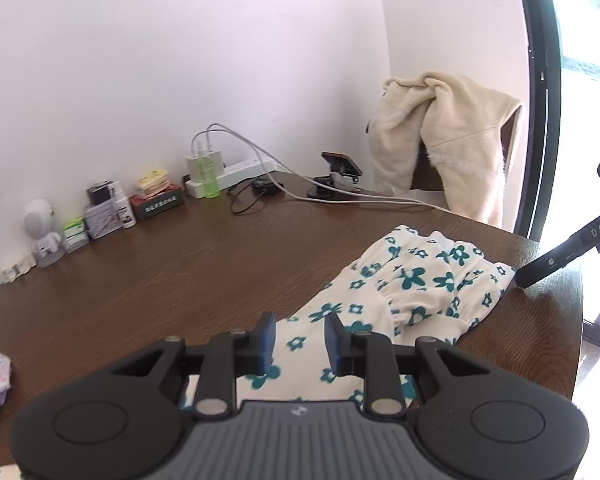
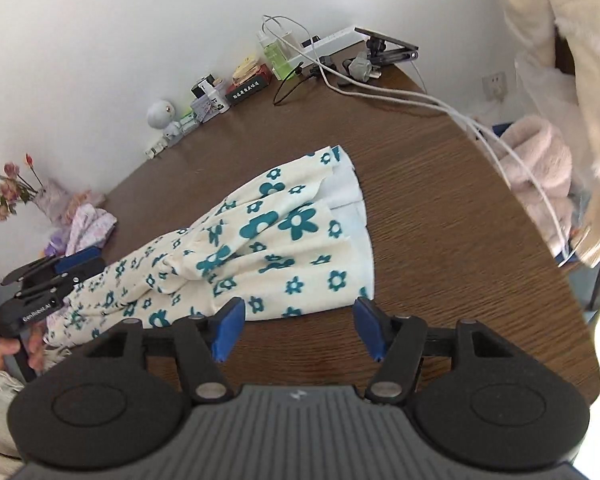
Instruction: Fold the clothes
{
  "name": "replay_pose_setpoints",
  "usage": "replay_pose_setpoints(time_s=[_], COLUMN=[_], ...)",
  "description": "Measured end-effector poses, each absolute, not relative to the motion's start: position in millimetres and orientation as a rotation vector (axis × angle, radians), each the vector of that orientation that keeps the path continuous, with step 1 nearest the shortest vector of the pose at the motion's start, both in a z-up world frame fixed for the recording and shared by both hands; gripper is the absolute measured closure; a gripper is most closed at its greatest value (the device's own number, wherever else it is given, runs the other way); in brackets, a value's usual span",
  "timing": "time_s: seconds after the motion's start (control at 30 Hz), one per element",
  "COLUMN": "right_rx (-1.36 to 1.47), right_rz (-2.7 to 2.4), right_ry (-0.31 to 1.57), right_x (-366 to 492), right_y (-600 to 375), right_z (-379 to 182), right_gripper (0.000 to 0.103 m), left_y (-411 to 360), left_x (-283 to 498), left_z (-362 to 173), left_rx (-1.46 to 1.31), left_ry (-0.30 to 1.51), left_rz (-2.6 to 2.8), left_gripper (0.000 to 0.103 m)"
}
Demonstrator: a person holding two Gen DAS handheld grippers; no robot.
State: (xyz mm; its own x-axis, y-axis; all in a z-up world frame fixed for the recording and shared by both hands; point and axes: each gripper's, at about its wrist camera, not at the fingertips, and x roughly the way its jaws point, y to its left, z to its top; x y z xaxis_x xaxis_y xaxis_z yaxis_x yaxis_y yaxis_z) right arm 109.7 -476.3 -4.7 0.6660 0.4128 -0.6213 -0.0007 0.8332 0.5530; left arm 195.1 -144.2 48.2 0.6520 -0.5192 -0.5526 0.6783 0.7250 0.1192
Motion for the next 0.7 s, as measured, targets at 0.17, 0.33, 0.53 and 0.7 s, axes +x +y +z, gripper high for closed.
replay_pose_setpoints(time_s=[0.17, 0.33, 0.53, 0.7], right_rx=[0.653, 0.778, 0.831, 0.795], right_rz=[0.189, 0.092, 0.02, -0.02], right_ry=[0.766, 0.676, 0.592, 0.57], right_x=[112, 123, 141, 159], right_y=[-462, -462, -457, -444], right_z=[-6, -17, -24, -24], right_gripper=[0.039, 0.033, 0.03, 0.033], left_y=[-200, -232, -226, -221], left_x=[222, 236, 243, 244], left_z=[33, 4, -3, -4], left_rx=[0.364, 0.429, 0.377, 0.347], left_ry=[0.533, 0.615, 0.64, 0.635], left_rz=[-0.821, -0.878, -0.897, -0.904], left_gripper=[0.079, 0.08, 0.081, 0.081])
